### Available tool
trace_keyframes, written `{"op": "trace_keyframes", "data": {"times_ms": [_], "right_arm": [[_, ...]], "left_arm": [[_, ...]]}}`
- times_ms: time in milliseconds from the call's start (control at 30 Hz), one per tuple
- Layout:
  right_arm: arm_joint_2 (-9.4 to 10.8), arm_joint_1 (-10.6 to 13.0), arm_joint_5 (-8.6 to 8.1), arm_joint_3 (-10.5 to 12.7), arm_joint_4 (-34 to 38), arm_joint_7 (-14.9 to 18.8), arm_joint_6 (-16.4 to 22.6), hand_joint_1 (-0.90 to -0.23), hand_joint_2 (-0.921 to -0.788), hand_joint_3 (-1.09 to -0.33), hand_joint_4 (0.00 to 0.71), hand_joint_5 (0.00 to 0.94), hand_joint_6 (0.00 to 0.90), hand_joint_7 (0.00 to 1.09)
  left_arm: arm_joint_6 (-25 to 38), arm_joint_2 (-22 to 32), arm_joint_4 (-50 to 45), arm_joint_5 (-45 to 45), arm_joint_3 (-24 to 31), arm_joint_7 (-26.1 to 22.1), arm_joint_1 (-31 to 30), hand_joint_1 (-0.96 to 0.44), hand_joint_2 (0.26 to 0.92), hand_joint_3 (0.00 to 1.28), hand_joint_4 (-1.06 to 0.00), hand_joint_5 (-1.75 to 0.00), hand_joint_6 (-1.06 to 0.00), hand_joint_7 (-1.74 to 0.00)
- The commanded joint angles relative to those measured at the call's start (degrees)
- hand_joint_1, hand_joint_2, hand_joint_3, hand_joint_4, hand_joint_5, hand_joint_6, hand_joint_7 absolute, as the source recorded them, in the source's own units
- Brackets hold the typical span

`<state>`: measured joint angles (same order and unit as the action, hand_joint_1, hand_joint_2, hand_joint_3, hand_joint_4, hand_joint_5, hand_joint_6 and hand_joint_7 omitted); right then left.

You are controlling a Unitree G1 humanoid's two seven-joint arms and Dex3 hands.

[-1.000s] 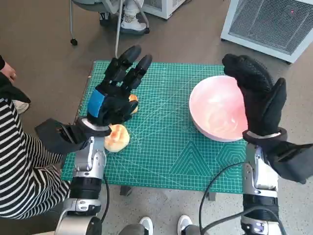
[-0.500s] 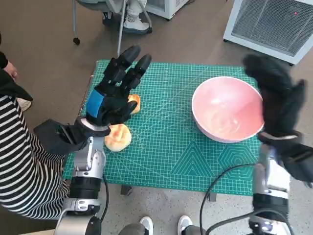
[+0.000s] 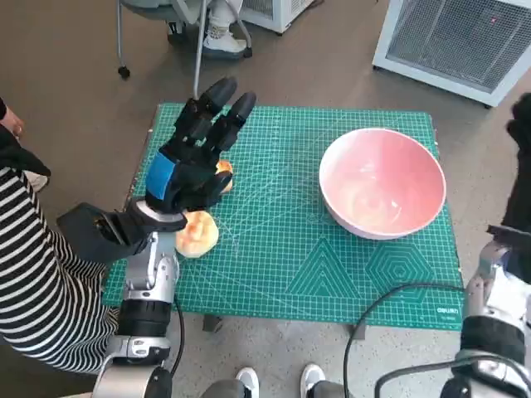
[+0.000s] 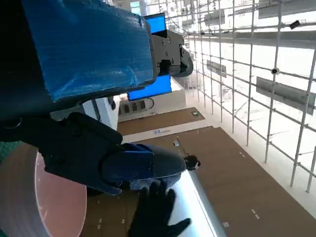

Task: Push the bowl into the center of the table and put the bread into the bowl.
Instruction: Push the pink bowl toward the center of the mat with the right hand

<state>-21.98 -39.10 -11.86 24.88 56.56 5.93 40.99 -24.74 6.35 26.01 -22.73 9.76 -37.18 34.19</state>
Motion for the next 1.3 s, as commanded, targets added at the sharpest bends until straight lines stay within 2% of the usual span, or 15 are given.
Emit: {"op": "trace_keyframes", "data": {"times_ms": [33,133,267,433,600,900,1133,1300], "right_arm": [[-0.88,-0.95,-2.64,1.97,8.01,1.14,-3.48,-0.656,-0.921,-0.87,0.059,0.0,-0.001,0.4],[-0.78,-1.19,-3.41,2.48,10.83,1.6,-5.29,-0.643,-0.921,-0.888,0.051,0.001,-0.001,0.38],[-0.15,-1.5,-3.52,2.65,13.93,0.81,-8.82,-0.63,-0.921,-0.91,0.055,0.006,0.015,0.35],[1.03,-1.97,-3.43,2.17,15.33,0.13,-10.87,-0.617,-0.921,-0.923,0.066,0.01,0.028,0.35],[2.72,-2.42,-3.53,1.78,16.23,0.92,-12.02,-0.608,-0.921,-0.926,0.072,0.011,0.035,0.34],[5.37,-3.99,-3.26,1.0,17.39,1.7,-14.58,-0.634,-0.921,-0.89,0.079,0.008,0.048,0.31],[8.12,-5.43,-4.13,1.59,17.81,1.58,-16.35,-0.637,-0.921,-0.884,0.08,0.006,0.053,0.3],[9.85,-6.54,-4.82,2.33,18.03,1.87,-17.52,-0.655,-0.921,-0.853,0.089,0.007,0.062,0.28]], "left_arm": [[-1.03,0.14,0.38,0.03,0.23,-0.06,0.27,-0.66,0.921,0.35,-0.14,-0.01,0.0,-0.41],[-1.27,0.21,0.45,-0.03,0.27,-0.21,0.21,-0.65,0.921,0.35,-0.14,-0.01,0.0,-0.41],[-1.23,0.27,0.61,-0.26,0.4,-0.36,0.1,-0.65,0.921,0.35,-0.14,-0.01,0.0,-0.41],[-0.95,0.38,0.06,-0.29,0.44,-0.27,-0.25,-0.65,0.921,0.35,-0.15,-0.01,0.0,-0.42],[-0.68,0.64,-0.26,-0.31,0.54,-0.2,-0.53,-0.65,0.921,0.35,-0.15,-0.01,0.0,-0.42],[-0.62,1.18,-0.83,-0.35,0.7,-0.37,-1.27,-0.65,0.921,0.34,-0.15,-0.01,0.0,-0.42],[-0.8,1.87,-1.12,-0.48,0.96,-0.68,-1.97,-0.65,0.921,0.34,-0.15,-0.01,0.0,-0.42],[-0.91,2.26,-1.9,-0.38,1.01,-0.54,-2.83,-0.66,0.921,0.33,-0.15,-0.01,0.0,-0.42]]}}
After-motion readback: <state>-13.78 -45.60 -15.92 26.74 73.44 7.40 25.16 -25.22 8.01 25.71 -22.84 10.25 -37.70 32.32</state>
